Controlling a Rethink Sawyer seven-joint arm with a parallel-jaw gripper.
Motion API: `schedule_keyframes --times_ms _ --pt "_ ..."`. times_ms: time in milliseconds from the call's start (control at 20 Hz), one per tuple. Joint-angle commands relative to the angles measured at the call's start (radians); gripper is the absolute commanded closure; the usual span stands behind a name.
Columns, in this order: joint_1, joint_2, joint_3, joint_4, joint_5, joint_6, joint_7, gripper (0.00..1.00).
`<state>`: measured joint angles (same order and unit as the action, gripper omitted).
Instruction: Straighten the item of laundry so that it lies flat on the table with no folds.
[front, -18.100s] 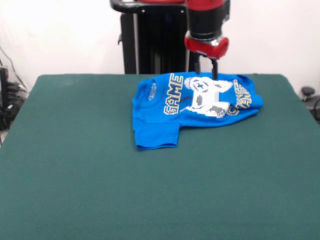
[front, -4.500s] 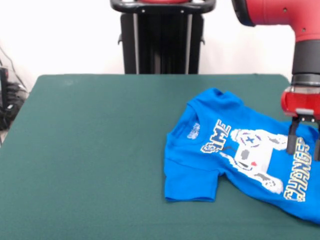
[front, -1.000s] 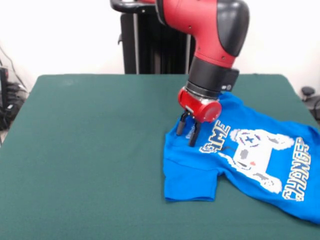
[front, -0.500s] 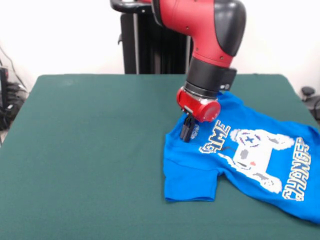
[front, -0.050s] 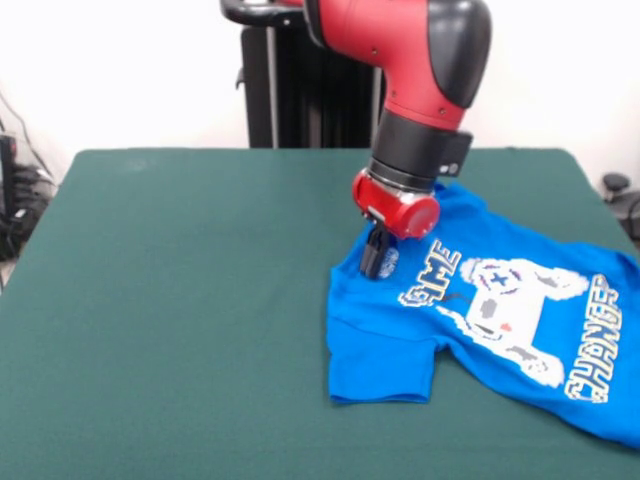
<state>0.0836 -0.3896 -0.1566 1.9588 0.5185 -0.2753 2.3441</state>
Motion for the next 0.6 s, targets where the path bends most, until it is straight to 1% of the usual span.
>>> schedule_keyframes --times_ms 50,350,400,600 --pt "-0.020 -0.012 0.102 0.070 -0.027 0.053 0.189 1.00" --pt "-0.030 -0.016 0.124 0.062 -0.055 0.055 0.172 1.00" --pt "-0.023 -0.012 0.117 0.057 -0.062 0.039 0.174 0.00" --pt "-0.050 -0.001 0.143 0.050 -0.110 -0.018 0.188 0.00"
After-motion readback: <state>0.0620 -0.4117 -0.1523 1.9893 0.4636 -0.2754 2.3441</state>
